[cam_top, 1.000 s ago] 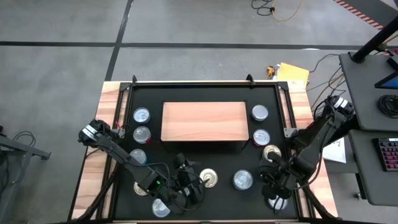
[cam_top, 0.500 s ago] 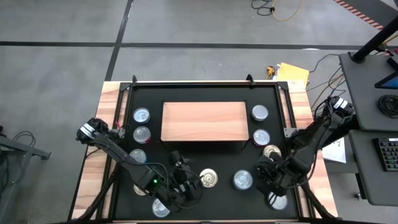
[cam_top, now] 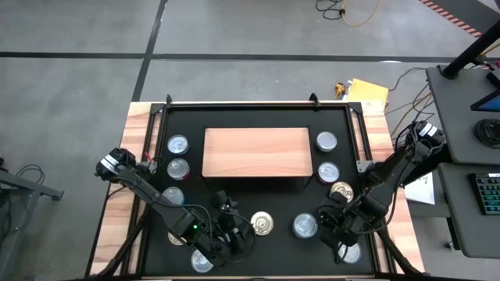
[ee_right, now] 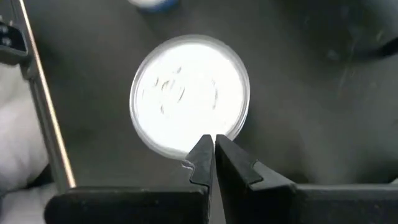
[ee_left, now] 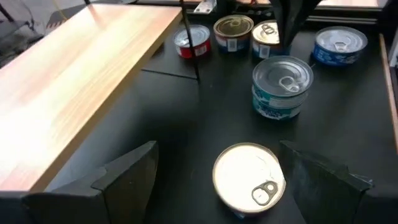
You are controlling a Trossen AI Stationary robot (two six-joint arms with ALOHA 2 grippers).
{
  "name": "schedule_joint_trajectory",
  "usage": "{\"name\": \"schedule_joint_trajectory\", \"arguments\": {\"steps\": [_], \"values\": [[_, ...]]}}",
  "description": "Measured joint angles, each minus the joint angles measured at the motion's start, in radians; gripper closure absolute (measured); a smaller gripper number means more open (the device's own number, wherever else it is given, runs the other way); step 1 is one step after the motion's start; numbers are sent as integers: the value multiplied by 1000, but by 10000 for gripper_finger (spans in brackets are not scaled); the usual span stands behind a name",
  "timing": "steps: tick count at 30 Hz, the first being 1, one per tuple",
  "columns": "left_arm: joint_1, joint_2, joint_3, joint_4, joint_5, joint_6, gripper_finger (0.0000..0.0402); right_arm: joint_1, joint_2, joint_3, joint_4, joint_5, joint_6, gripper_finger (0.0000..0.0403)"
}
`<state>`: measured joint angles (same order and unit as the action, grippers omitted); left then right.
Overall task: Stack canned seafood by type on shelf
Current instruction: Put the light green tuna can on the shelf
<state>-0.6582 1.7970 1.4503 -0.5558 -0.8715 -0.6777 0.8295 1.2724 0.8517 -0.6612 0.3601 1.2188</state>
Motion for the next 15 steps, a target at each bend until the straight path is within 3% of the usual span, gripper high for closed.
{"name": "schedule_joint_trajectory", "arguments": {"steps": [12,15], "values": [[0,27,-13,156,3,122,86,122,14,-82,107,312,-96,394],[0,42,-13,164,6,127,86,147,41,-112,142,344,-75,394]]}}
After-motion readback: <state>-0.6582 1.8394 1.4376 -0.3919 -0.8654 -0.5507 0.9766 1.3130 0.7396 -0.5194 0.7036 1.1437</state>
